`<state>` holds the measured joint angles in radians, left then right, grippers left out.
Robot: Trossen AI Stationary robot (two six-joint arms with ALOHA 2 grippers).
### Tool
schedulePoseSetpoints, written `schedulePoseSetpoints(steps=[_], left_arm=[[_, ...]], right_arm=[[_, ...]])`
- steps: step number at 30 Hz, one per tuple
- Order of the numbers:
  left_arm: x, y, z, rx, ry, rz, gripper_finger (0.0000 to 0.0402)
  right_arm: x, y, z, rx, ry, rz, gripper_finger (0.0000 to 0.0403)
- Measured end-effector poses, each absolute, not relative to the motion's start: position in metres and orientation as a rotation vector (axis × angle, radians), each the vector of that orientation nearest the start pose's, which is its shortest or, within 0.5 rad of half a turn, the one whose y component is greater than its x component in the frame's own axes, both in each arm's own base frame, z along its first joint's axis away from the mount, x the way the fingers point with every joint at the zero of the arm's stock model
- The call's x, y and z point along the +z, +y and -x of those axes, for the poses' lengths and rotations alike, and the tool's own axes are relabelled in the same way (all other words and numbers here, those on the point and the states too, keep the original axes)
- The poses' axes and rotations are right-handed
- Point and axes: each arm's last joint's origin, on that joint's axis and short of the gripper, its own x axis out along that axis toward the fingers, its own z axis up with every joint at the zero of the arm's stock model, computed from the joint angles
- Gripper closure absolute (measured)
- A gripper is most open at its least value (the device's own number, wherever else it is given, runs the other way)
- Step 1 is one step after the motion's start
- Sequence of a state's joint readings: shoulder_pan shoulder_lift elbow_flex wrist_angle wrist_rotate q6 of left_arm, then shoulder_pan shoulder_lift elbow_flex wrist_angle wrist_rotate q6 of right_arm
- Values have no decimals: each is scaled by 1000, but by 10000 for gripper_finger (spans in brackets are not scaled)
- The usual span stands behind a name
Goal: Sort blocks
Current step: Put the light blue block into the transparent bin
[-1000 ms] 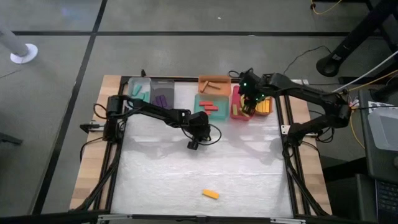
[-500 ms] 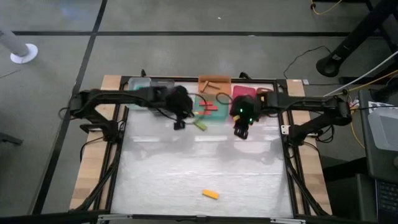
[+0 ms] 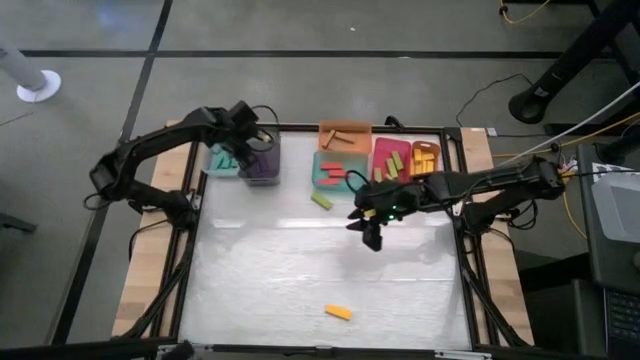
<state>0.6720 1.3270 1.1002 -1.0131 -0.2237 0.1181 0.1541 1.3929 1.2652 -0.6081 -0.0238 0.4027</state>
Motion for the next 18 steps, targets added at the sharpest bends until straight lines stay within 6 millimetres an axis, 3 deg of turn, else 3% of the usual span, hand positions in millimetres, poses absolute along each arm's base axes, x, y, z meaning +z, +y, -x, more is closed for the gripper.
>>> schedulePoseSetpoints(steps=[6,13,18], left_arm=[[245,174,-151,874,1326,396,306],[219,188,-133,974,1286,451,304],[207,191,-127,997,1270,456,299]], right_arm=[[313,52,-318,-28,691,-362,262],[284,56,-345,-36,717,-359,260],[261,57,-356,-66,780,-345,219]])
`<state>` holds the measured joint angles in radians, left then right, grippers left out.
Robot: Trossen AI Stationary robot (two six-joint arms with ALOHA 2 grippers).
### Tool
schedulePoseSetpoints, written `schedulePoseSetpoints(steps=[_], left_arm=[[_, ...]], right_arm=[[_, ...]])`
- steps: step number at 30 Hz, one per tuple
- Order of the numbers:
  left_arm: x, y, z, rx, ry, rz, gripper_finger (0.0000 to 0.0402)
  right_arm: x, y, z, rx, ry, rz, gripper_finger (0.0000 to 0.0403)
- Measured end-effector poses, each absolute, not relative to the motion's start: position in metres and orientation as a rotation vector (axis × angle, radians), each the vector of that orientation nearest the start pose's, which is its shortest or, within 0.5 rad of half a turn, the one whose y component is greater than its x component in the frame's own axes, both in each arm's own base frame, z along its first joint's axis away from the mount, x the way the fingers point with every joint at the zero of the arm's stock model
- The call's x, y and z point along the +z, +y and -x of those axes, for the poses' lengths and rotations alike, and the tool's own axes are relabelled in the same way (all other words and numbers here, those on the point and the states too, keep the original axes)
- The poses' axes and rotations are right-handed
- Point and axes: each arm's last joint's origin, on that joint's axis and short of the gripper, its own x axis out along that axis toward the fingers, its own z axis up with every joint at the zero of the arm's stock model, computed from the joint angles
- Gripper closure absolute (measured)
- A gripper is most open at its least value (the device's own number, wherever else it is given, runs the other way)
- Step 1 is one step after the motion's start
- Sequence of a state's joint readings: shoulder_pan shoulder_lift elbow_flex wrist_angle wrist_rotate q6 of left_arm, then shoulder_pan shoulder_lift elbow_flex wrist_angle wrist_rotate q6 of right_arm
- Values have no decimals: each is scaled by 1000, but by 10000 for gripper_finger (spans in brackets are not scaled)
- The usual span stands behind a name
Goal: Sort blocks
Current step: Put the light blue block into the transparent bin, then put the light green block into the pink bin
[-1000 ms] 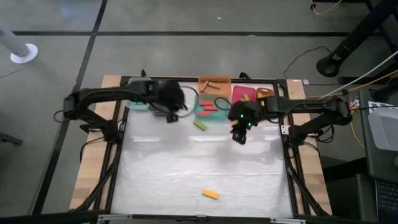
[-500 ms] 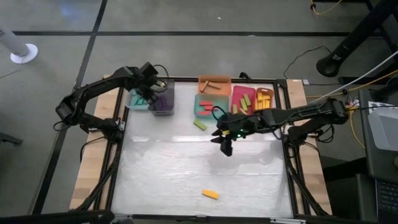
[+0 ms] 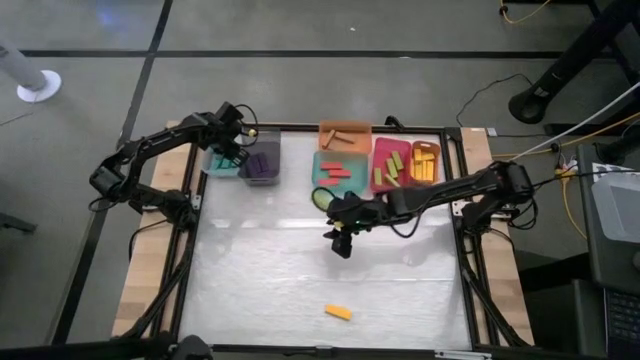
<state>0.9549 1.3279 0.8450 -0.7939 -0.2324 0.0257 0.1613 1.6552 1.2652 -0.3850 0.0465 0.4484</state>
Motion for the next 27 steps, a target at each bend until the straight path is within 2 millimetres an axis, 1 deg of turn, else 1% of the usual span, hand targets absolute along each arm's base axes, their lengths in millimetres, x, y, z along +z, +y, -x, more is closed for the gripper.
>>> schedulePoseSetpoints(steps=[3,6,9,12,17,21,24,27], left_arm=[[205,191,-126,1002,1271,450,277],[204,192,-127,1022,1249,447,247],[204,193,-127,1034,1239,457,220],[204,193,-127,1037,1237,460,206],[204,193,-127,1039,1235,462,204],[204,193,-127,1038,1235,462,207],[204,193,-127,1036,1237,459,208],[204,193,-127,1029,1242,451,208]], right_arm=[[249,56,-362,-129,797,-316,183],[235,49,-369,-206,819,-288,157],[220,39,-375,-255,849,-279,142],[205,26,-380,-296,886,-285,138],[185,3,-387,-365,931,-308,137],[173,-12,-390,-429,943,-366,137],[165,-19,-393,-448,940,-380,137],[157,-20,-395,-452,948,-382,137]])
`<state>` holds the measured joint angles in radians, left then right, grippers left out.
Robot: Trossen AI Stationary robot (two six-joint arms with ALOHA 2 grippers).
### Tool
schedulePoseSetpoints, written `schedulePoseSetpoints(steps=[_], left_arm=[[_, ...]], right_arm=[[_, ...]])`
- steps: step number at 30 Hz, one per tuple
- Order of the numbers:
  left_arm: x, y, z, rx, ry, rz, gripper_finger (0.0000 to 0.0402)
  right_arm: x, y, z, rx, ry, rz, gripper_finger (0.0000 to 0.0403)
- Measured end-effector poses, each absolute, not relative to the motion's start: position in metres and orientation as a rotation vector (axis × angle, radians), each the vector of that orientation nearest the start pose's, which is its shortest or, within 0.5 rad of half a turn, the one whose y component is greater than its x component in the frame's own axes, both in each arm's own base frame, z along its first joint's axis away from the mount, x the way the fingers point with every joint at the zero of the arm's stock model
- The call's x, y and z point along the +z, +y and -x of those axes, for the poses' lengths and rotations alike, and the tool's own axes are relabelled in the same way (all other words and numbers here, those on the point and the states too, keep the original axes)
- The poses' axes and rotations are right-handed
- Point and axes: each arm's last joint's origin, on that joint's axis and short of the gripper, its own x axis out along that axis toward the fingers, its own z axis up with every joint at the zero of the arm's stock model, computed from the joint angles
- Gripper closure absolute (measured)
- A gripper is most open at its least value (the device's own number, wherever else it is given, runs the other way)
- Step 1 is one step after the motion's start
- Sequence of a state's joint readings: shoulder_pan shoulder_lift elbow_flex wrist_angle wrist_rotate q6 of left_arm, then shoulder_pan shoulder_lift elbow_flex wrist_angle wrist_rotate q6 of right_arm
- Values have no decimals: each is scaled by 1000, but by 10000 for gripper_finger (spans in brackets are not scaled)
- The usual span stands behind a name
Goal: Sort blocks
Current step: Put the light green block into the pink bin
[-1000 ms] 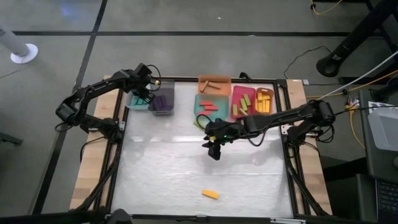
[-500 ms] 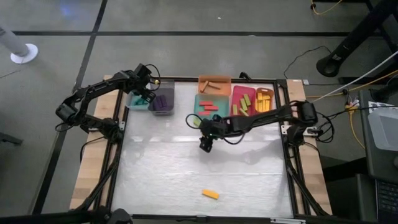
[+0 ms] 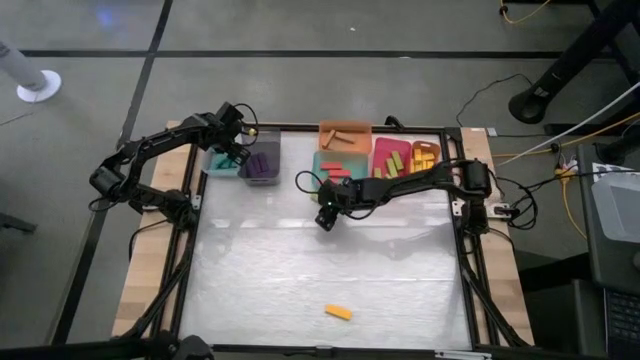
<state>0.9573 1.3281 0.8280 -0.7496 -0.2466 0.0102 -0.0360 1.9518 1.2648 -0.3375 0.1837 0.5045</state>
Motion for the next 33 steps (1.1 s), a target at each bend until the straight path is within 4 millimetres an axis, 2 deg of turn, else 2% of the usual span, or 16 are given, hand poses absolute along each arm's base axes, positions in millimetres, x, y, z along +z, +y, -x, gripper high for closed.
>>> schedulePoseSetpoints(steps=[9,13,19,22,27,33], left_arm=[[204,193,-127,1025,1244,447,208],[204,193,-127,1017,1250,437,208],[204,193,-127,1014,1248,440,208],[204,193,-127,1014,1248,441,208],[204,193,-127,1015,1247,441,208],[204,193,-127,1015,1247,441,208]], right_arm=[[132,-19,-398,-473,1008,-362,149],[129,-19,-399,-481,1012,-357,195],[129,-19,-401,-474,988,-362,299],[130,-18,-403,-455,980,-375,307],[145,-16,-410,-365,1062,-436,307],[195,-12,-417,-281,1226,-444,302]])
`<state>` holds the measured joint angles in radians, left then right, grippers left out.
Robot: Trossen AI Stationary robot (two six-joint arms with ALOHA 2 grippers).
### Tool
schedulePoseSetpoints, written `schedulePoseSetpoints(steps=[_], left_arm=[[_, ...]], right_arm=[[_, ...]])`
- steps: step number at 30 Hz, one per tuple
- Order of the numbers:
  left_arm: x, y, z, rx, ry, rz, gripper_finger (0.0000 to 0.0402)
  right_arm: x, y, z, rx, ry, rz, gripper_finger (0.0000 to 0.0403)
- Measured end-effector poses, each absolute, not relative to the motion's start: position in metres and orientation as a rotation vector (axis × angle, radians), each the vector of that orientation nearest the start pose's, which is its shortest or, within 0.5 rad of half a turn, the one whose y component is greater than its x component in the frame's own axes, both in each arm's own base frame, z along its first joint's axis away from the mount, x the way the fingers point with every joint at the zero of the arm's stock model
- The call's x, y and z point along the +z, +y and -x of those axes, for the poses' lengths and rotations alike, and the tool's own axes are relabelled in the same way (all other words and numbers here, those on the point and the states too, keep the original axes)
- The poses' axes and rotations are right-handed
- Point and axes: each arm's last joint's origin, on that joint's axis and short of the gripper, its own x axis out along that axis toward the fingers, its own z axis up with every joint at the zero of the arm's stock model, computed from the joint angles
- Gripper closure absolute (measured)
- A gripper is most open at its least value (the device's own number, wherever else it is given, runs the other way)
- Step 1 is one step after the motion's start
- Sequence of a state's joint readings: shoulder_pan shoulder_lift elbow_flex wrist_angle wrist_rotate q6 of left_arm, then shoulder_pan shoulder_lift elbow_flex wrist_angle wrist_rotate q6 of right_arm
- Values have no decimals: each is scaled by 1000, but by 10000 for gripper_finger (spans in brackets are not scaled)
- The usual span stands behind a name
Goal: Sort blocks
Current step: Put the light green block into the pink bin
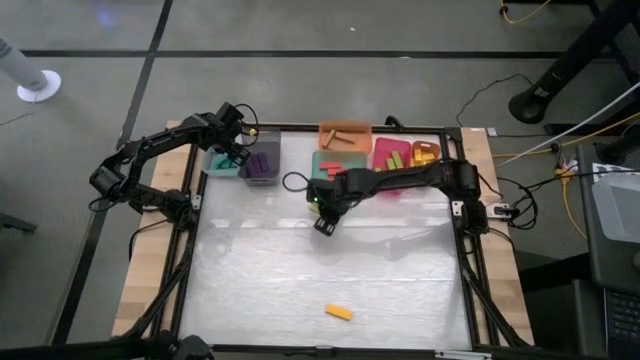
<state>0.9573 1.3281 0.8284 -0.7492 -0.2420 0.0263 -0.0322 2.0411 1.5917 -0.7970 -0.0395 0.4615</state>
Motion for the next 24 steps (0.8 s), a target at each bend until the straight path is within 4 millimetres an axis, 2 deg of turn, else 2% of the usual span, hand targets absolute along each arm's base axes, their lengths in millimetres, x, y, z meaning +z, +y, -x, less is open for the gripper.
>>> schedulePoseSetpoints(steps=[7,11,15,19,24], left_arm=[[204,193,-127,1018,1244,445,208],[204,192,-128,1027,1219,488,208],[203,190,-130,980,1144,627,208],[203,189,-134,922,1077,732,208],[204,188,-135,910,1069,744,208]], right_arm=[[269,-14,-411,-234,1338,-310,301],[298,-24,-398,-307,1407,-209,298],[315,-42,-381,-402,1502,-157,297],[322,-63,-374,-432,1479,-188,297],[328,-93,-364,-489,1455,-236,296]])
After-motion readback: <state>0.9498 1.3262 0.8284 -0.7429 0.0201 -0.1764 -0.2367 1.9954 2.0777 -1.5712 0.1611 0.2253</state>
